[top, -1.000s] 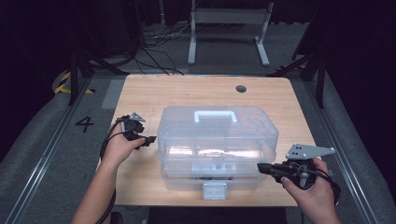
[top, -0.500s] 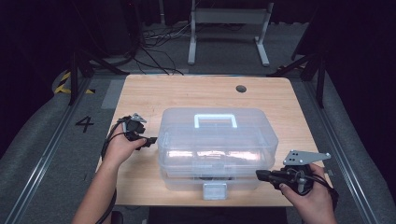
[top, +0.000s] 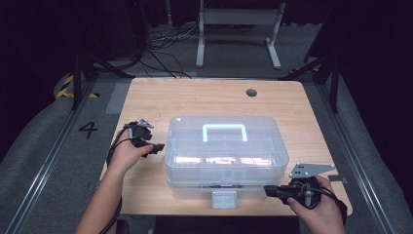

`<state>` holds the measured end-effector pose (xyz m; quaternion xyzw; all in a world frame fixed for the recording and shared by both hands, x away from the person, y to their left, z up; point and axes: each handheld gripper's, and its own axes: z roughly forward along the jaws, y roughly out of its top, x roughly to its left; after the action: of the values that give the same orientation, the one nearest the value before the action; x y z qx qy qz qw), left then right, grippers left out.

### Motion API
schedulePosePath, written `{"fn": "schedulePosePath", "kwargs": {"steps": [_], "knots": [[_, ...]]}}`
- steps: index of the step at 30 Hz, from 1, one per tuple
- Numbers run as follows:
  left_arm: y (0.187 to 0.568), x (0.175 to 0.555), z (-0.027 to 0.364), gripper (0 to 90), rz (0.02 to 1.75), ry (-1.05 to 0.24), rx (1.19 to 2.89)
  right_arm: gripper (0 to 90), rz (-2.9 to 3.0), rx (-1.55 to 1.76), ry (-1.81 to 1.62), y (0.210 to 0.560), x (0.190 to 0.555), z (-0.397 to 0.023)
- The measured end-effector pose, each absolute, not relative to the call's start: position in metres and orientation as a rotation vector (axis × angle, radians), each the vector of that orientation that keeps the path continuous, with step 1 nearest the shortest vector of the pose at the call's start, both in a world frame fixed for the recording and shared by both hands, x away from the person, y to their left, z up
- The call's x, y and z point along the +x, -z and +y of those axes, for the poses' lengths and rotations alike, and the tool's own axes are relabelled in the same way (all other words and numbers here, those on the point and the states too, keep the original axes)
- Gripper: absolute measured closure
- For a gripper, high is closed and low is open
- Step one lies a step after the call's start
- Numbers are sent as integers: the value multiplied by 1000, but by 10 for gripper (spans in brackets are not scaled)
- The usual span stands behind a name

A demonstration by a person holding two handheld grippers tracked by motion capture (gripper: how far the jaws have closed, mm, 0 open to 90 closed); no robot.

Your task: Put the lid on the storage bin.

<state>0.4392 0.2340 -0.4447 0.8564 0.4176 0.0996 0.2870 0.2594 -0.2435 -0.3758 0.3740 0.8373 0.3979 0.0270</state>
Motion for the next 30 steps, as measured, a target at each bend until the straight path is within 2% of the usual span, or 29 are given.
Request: {"fn": "schedulePosePath", "kwargs": {"steps": [16, 30], "knots": [[445, 438, 231, 294, 1104, -258, 2285, 842, 2563, 1127, -1238, 373, 259, -246], [435, 430, 218, 292, 1071, -278, 2275, 844, 2428, 1215, -1164, 365, 260, -292]]}}
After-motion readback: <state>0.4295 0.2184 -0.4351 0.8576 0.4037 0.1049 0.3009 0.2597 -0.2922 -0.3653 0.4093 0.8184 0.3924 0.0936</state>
